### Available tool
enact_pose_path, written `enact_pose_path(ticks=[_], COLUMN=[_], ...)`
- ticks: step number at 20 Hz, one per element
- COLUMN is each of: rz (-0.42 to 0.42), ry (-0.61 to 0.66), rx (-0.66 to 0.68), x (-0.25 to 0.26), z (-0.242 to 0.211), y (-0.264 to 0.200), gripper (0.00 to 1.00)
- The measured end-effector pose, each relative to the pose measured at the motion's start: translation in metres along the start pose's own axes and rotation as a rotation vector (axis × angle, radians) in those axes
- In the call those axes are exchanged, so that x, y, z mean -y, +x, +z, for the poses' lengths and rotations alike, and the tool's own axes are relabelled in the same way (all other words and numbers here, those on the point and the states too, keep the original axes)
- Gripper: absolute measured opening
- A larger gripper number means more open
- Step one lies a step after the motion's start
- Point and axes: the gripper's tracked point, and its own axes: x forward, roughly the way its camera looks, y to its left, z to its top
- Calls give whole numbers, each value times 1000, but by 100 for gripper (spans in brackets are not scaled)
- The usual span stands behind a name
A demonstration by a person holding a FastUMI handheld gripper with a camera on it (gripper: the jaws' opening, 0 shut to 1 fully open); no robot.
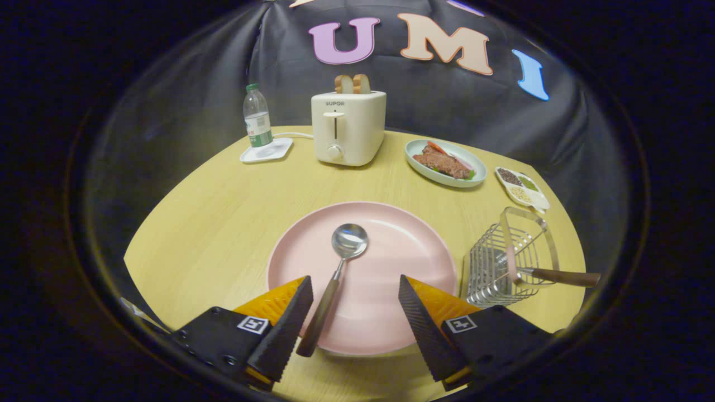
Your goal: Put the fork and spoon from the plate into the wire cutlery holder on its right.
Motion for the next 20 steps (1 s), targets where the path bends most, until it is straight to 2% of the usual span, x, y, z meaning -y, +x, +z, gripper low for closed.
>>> enact_pose_path(ticks=[5, 10, 11, 13, 15, 20], rz=[25, 4, -27, -6, 12, 39], ry=[-32, -33, -33, -8, -10, -49], rx=[-56, -94, -91, -115, -135, -186], x=[-15, -12, -4, -5, -3, 9], z=[-17, -27, -26, -29, -26, -19], y=[6, 8, 11, 11, 7, -8], gripper=[68, 32, 24, 12, 8, 8])
